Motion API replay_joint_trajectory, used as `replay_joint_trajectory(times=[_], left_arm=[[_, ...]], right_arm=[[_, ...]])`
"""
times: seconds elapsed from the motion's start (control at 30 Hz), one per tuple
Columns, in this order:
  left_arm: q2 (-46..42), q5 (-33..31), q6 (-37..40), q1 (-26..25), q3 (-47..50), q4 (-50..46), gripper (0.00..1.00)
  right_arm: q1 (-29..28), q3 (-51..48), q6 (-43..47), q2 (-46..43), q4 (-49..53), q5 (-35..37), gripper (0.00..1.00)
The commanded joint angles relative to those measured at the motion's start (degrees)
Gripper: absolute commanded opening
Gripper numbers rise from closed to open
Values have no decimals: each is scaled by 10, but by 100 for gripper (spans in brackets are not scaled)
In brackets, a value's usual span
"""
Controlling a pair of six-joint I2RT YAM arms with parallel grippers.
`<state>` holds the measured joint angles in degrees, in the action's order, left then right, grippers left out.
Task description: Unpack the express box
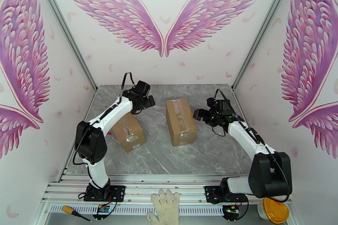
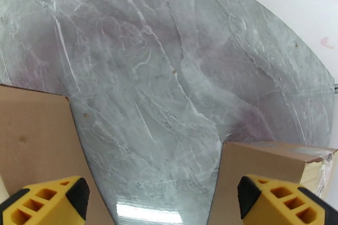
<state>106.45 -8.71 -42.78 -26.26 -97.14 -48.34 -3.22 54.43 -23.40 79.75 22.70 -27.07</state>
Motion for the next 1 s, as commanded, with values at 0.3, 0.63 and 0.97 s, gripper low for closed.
replay_joint_trajectory(times=[0.3,0.63,0.97], left_arm=[[48,155,81,-65,-129,127,99],[43,140,134,-81,-111,163,99],[38,155,234,-77,-106,222,99]], right_arm=[[-8,7,11,-24,21,-49,80],[54,18,-114,-59,57,207,79],[143,64,-335,49,118,237,75]])
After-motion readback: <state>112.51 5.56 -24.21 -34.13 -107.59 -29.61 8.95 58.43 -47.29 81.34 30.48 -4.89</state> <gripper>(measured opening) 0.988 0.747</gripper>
